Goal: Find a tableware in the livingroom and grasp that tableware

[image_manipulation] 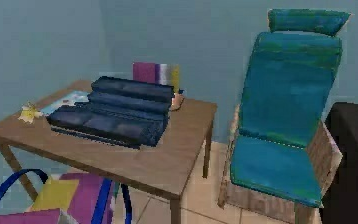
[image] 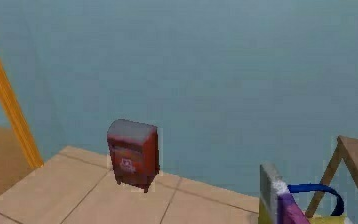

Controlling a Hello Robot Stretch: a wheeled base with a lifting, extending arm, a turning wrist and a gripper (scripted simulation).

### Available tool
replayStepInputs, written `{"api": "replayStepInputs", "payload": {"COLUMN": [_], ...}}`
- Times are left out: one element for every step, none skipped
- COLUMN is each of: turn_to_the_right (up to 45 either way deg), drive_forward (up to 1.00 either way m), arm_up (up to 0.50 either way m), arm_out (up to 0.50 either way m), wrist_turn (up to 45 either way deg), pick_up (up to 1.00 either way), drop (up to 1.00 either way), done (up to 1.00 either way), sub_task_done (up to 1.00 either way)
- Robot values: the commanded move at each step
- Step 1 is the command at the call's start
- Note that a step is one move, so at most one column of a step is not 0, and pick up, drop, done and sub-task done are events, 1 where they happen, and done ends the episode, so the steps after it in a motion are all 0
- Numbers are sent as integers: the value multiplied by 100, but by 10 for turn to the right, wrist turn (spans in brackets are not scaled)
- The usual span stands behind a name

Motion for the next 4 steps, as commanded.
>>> {"api": "replayStepInputs", "payload": {"turn_to_the_right": [450, 450, 300, 0], "drive_forward": [0, 0, 0, 45], "arm_up": [0, 0, 0, 0], "arm_out": [0, 0, 0, 0], "wrist_turn": [0, 0, 0, 0], "pick_up": [0, 0, 0, 0], "drop": [0, 0, 0, 0], "done": [0, 0, 0, 0], "sub_task_done": [0, 0, 0, 0]}}
